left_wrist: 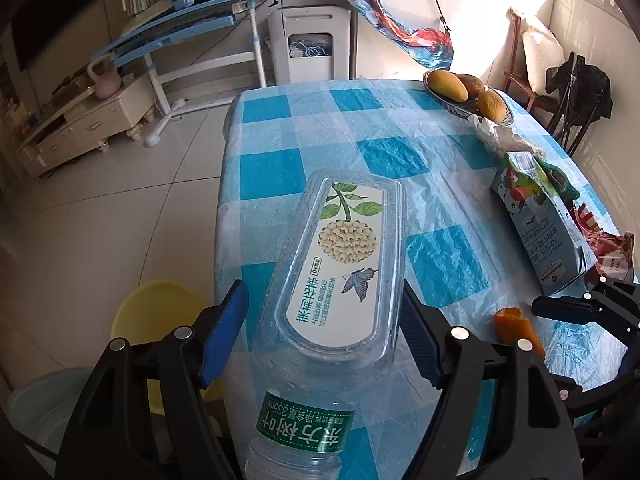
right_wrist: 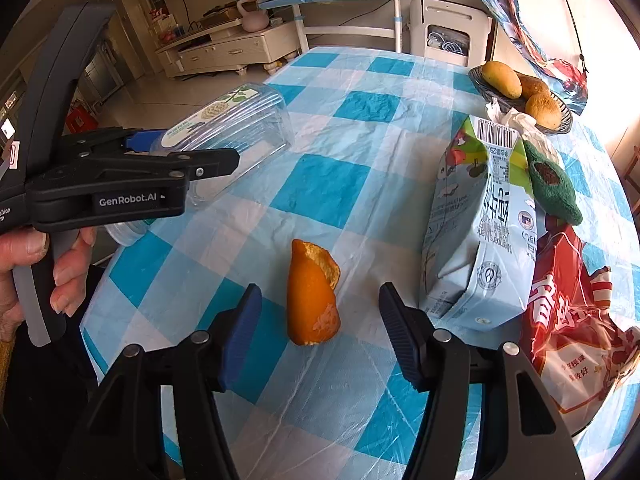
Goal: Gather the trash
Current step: 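Grasp the orange peel with the right tool while the left tool lifts the bottle, then carry bottle and peel over the yellow bucket and open both tools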
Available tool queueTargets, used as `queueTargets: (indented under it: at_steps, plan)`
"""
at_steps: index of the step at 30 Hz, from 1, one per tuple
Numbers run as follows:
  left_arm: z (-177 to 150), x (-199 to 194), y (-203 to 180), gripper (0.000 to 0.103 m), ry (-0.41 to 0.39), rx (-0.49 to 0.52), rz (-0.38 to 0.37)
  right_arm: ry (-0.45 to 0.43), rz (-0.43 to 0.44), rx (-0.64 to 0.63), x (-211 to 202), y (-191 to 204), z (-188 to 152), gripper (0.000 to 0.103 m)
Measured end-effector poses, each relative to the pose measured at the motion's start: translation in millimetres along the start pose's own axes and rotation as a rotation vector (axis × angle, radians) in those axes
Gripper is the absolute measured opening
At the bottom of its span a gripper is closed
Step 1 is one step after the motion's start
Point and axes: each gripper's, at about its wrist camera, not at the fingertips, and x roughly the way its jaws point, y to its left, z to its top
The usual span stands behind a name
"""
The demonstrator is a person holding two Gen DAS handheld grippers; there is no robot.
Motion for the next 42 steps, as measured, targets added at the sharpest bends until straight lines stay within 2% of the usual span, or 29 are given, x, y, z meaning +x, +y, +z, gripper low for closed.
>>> queueTargets:
  at_steps: [1,2,3,6,12,17,26,33,42]
  plan:
    - [0,0,0,0.057,0.005,-0.004,-0.007,-0.003,-0.001,-0.003,-1,1,0,0.043]
    - [0,-1,2,0.054,0.002,-0.006,-0.011,0.002,0.002,-0.010,0,1,0,0.031]
    - [0,-1,2,0.054,0.001,-0.012,-0.012,0.004,0.012,-0.012,0,1,0,0.024]
    - [0,-3,7,0.054,-0.003,-0.038,-0.011,-0.002,0.015,-0.023,-1,3,0,0.022]
    - [2,-17,31,0.054,-0.047,-0.162,-0.026,-0.050,0.040,0.000,-9,3,5,0.020]
    - [-1,-29,65,0.054,-0.078,-0.322,-0.015,-0.074,0.083,0.031,-10,5,11,0.020]
    - [-18,-47,143,0.054,-0.124,-0.636,0.078,-0.084,0.197,0.041,0,31,28,0.020]
    - [-40,-52,186,0.054,-0.139,-0.830,0.130,-0.110,0.273,-0.065,10,91,72,0.020]
    - [-59,-46,227,0.054,-0.152,-1.014,0.181,-0.074,0.327,-0.194,71,177,134,0.020]
